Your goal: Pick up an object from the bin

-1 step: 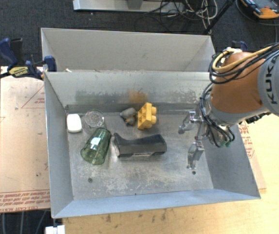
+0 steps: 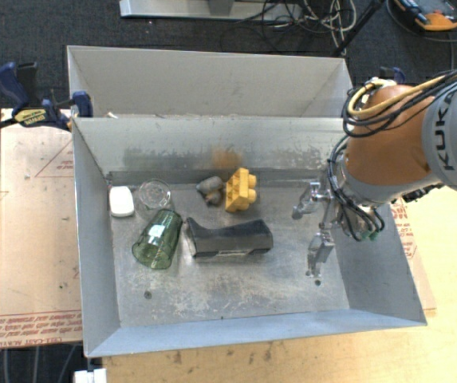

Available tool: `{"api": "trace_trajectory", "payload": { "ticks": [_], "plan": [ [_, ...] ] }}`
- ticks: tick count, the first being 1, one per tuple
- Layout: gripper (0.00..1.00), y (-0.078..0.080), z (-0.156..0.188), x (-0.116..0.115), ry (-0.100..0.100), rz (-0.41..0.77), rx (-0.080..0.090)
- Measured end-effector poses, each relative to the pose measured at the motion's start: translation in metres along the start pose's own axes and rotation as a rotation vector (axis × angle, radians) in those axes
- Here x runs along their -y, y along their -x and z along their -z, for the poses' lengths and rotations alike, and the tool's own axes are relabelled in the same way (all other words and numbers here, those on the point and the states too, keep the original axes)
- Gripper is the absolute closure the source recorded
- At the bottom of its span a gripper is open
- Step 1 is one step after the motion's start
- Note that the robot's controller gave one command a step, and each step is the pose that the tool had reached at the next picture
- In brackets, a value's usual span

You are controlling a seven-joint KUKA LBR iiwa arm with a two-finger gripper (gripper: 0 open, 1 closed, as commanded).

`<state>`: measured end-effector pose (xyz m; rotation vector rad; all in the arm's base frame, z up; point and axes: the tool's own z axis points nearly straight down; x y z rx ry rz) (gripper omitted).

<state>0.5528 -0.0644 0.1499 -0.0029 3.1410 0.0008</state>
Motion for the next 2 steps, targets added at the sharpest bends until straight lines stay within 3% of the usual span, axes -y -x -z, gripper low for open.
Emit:
{"api": "trace_trajectory", "payload": {
  "ticks": [1,2],
  "plan": [
    [0.00,0.015,-0.015,-0.029,-0.001,0.032,0.003],
    [0.00,0.036,-0.029,-0.056,0.001,0.147,0.003]
  ]
}}
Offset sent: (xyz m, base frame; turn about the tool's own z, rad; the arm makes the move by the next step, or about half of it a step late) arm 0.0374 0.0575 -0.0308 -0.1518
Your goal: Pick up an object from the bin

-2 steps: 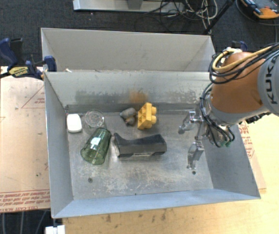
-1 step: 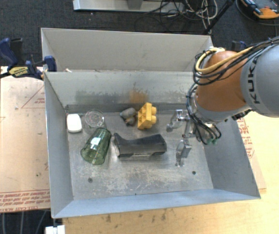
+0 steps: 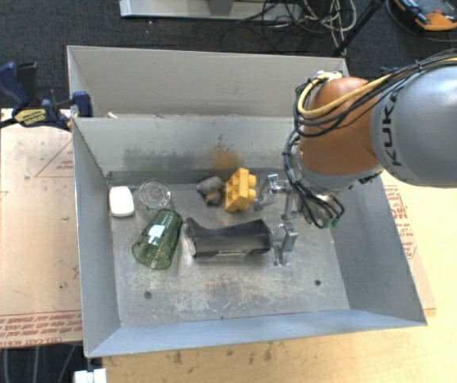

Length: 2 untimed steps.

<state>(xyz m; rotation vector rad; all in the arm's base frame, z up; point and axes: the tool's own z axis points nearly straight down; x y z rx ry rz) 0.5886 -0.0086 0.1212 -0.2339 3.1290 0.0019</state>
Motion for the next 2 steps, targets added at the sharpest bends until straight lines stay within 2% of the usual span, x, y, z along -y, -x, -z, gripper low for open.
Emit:
{"api": "trace_trajectory", "payload": {
  "ticks": [1,2],
  "plan": [
    [1.00,-0.0005,-0.0417,-0.0351,0.000,-0.065,0.003],
    [1.00,-0.0005,-0.0417,-0.0351,0.000,-0.065,0.003]
  ]
}}
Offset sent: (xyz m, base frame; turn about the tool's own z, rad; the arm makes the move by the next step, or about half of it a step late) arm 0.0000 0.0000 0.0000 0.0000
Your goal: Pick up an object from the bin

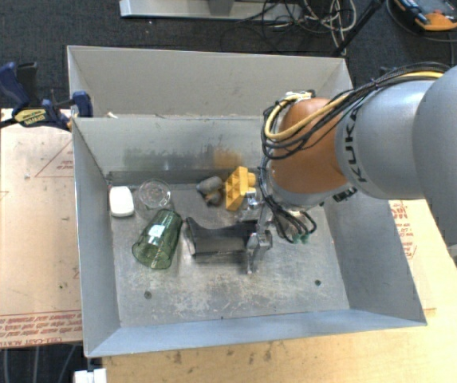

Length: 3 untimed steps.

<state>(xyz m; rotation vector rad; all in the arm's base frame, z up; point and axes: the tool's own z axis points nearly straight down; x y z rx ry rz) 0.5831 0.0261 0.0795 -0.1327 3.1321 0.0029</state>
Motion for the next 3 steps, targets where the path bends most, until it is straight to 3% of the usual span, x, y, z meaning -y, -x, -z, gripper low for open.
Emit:
{"api": "trace_trajectory", "payload": {
  "ticks": [1,2,3],
  "plan": [
    [1.00,0.005,0.084,-0.016,-0.001,0.016,-0.010],
    [1.00,0.005,0.084,-0.016,-0.001,0.016,-0.010],
    [1.00,-0.007,0.167,-0.026,-0.002,0.013,-0.010]
  ]
}}
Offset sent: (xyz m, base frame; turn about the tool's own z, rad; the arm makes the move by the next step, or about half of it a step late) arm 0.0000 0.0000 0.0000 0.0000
